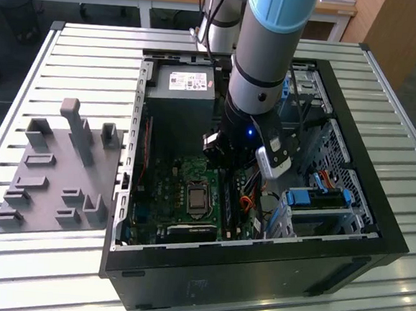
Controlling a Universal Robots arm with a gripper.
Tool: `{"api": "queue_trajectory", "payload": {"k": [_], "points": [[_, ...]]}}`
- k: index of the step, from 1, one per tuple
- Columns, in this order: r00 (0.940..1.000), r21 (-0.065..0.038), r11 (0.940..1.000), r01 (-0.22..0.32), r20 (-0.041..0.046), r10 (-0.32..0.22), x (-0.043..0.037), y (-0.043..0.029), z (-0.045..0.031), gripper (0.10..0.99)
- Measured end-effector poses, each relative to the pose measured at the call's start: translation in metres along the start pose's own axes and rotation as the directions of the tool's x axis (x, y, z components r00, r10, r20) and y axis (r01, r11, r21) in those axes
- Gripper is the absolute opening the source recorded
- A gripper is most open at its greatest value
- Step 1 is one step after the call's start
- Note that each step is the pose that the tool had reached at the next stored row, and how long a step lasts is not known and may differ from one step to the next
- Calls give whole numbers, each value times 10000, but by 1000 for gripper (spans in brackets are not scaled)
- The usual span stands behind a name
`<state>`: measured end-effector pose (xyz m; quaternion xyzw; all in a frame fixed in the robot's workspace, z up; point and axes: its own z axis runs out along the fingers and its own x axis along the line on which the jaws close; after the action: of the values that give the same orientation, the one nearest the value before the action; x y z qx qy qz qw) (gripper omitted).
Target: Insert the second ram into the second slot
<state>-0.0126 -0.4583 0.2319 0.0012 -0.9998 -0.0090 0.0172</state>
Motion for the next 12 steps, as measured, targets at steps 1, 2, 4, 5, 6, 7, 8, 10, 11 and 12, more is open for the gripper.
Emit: {"api": "queue_trajectory", "payload": {"k": [1, 2, 4, 5, 6, 7, 8, 10, 11, 12], "points": [[10000, -1, 10000, 1, 0, -1, -3, 0, 12, 137], [10000, -1, 10000, 1, 0, -1, -7, 0, 23, 137], [10000, 0, 10000, 0, 0, 0, -16, -1, 37, 137], [10000, 0, 10000, 0, 0, 0, -18, -1, 42, 137], [10000, 0, 10000, 0, 0, 0, -21, -1, 47, 137], [10000, 0, 10000, -1, 0, 1, -21, -1, 52, 137], [10000, -1, 10000, -2, 1, 2, -22, -1, 58, 137], [10000, -1, 10000, -2, 0, 2, -22, -1, 69, 137], [10000, -1, 10000, -4, 0, 4, -23, -1, 75, 137], [10000, -1, 10000, -8, 1, 8, -23, -2, 80, 137]]}}
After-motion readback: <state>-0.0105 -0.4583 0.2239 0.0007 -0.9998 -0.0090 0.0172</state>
